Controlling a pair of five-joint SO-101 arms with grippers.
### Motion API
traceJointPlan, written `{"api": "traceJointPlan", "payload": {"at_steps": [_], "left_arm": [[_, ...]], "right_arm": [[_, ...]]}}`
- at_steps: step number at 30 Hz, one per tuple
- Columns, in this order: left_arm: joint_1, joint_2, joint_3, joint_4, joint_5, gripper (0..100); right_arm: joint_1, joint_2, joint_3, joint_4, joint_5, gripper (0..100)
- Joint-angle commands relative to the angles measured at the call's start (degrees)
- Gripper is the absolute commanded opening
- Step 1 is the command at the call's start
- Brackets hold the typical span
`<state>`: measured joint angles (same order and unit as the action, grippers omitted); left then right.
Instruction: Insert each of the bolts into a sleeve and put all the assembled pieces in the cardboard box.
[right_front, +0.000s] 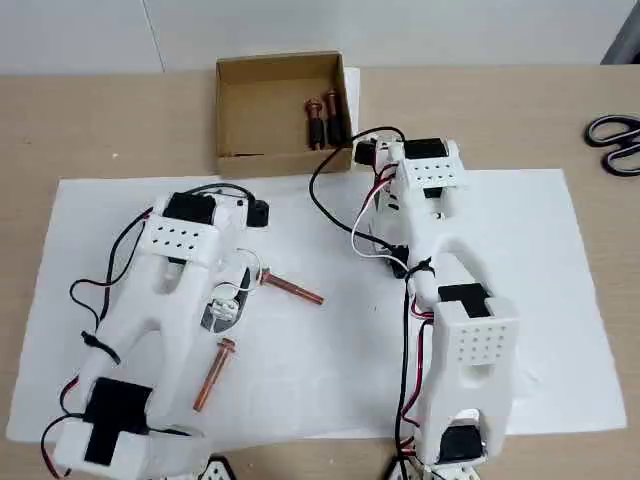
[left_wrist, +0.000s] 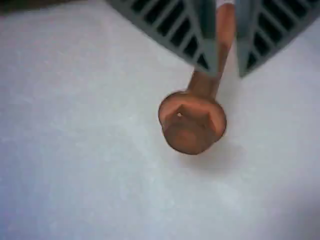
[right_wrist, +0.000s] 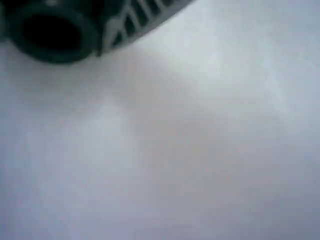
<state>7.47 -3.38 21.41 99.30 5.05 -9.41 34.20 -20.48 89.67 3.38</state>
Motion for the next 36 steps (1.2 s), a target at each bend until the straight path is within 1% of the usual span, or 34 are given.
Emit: {"api": "traceJointPlan", "payload": {"at_steps": [1, 11, 21, 27, 32, 36], "left_arm": [[-0.3, 1.1, -0.8, 1.5, -1.7, 3], [-0.3, 9.2, -2.4, 1.4, -4.3, 3], [-0.1, 9.2, -2.7, 1.4, -6.0, 3], [-0.3, 9.5, -4.7, 1.4, -10.1, 8], [-0.3, 9.1, -9.5, 1.5, -10.2, 8], [-0.3, 9.1, -10.3, 1.5, -9.7, 8]], "right_arm": [[0.4, -0.3, -0.3, -0.4, -0.1, 0.3], [0.4, -0.3, -0.3, -0.8, -0.1, 0.3], [0.4, -0.2, -0.3, -0.8, -0.2, 0.3], [0.4, -0.2, -0.3, -0.8, -0.2, 0.3], [0.5, -0.2, -0.3, -0.8, -0.2, 0.3], [0.5, -0.2, -0.3, -0.8, -0.2, 0.3]]}}
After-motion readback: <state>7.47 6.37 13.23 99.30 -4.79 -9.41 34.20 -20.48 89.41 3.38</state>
